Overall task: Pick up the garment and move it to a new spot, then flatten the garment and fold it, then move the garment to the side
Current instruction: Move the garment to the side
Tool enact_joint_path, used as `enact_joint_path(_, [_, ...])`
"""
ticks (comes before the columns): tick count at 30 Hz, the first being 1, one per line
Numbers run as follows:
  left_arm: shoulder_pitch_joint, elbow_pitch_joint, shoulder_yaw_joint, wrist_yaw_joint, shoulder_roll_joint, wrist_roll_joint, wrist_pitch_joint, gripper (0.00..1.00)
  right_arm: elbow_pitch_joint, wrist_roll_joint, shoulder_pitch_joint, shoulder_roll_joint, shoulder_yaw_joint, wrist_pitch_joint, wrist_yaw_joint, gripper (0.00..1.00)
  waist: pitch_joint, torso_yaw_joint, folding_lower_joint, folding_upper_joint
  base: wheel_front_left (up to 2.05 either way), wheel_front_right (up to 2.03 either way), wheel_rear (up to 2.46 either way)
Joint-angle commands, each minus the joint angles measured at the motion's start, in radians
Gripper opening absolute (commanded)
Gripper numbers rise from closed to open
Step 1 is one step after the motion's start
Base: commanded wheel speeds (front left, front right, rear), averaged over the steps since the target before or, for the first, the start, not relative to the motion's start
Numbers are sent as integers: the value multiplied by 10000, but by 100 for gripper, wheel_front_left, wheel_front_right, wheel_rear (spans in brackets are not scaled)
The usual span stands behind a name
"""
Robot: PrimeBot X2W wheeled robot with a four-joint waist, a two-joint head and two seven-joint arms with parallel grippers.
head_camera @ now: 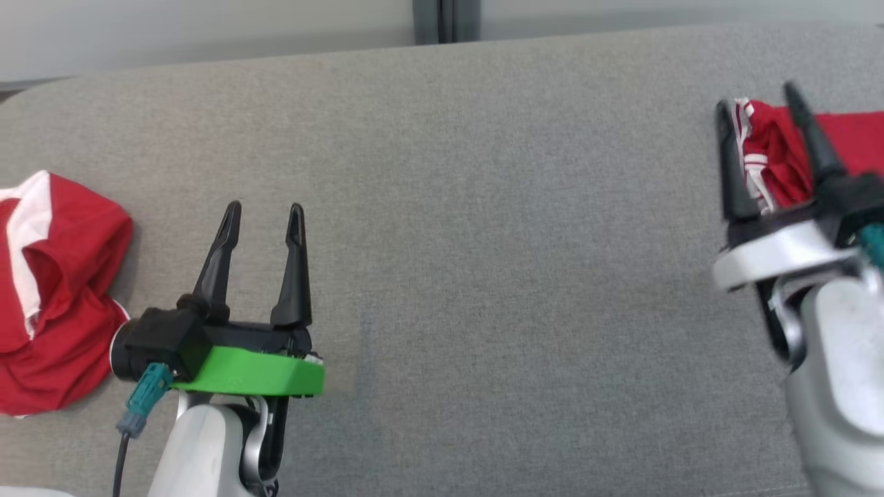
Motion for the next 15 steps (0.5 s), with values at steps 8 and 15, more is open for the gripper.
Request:
enact_joint_path(8, [1148,244,42,89,35,-221,-1,100,-1382,-38,2433,1579,-377,-28,-14,100,-1298,489,0,0,0,0,0])
enact_joint_path(15, [1841,270,-53,172,35,-259,1,100,-1822,376,3791,1853,-596,-27,-15,100,-1671,434,0,0,0,0,0])
